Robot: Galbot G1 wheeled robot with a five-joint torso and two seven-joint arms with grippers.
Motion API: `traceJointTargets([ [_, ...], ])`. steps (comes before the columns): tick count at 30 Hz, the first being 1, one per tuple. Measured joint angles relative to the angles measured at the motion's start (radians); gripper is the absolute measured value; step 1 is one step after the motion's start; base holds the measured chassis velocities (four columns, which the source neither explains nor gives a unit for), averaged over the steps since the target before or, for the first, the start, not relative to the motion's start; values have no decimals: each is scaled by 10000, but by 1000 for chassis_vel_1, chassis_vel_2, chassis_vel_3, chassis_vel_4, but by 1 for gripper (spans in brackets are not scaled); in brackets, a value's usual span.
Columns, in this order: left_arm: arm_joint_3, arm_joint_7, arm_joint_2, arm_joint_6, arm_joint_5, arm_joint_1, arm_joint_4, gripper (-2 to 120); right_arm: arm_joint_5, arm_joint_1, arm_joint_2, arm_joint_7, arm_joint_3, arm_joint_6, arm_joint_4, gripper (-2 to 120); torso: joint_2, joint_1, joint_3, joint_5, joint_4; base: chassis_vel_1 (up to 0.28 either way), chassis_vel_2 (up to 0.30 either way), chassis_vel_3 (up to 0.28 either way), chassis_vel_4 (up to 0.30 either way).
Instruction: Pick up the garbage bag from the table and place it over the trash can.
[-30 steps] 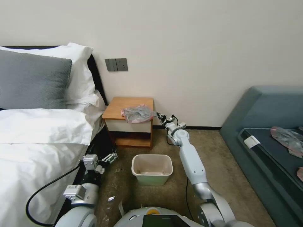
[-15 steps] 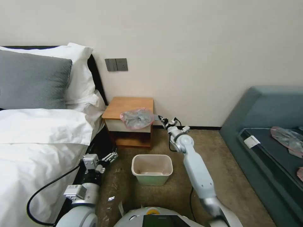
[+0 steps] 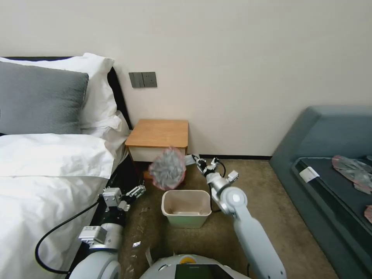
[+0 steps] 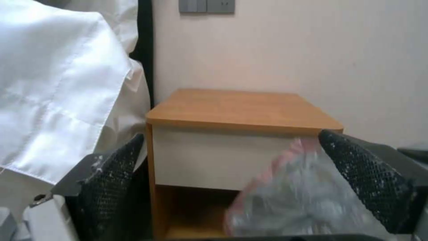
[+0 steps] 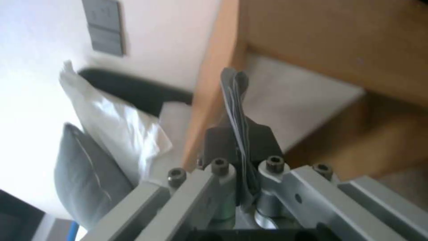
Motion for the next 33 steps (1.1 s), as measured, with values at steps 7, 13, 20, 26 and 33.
traceJointTargets([
  [7,15,13,3,-23,0,-79,0,100,-728,-1158,-274,-16,-337,7,690,0,1,-2,0,0,-2,0,0,0,0],
  [13,20,13,-37,-98,0,-103,0,100,-1326,-2105,-577,-211,-350,19,1250,0,0,-2,0,-1,-1,0,0,0,0],
  [20,49,9,-52,-164,1,-205,0,100,-2358,-2652,-610,-203,-506,397,1429,0,1,-2,1,-1,-2,0,0,0,0],
  [26,35,-6,-41,-191,1,-255,0,100,-3048,-2784,-705,272,-650,553,1453,9,0,-1,1,0,-1,0,0,0,0],
  [33,23,-69,-14,-236,-32,-380,0,100,-3225,-3014,-870,1191,-841,650,1722,39,0,-1,1,0,-1,0,0,0,0],
])
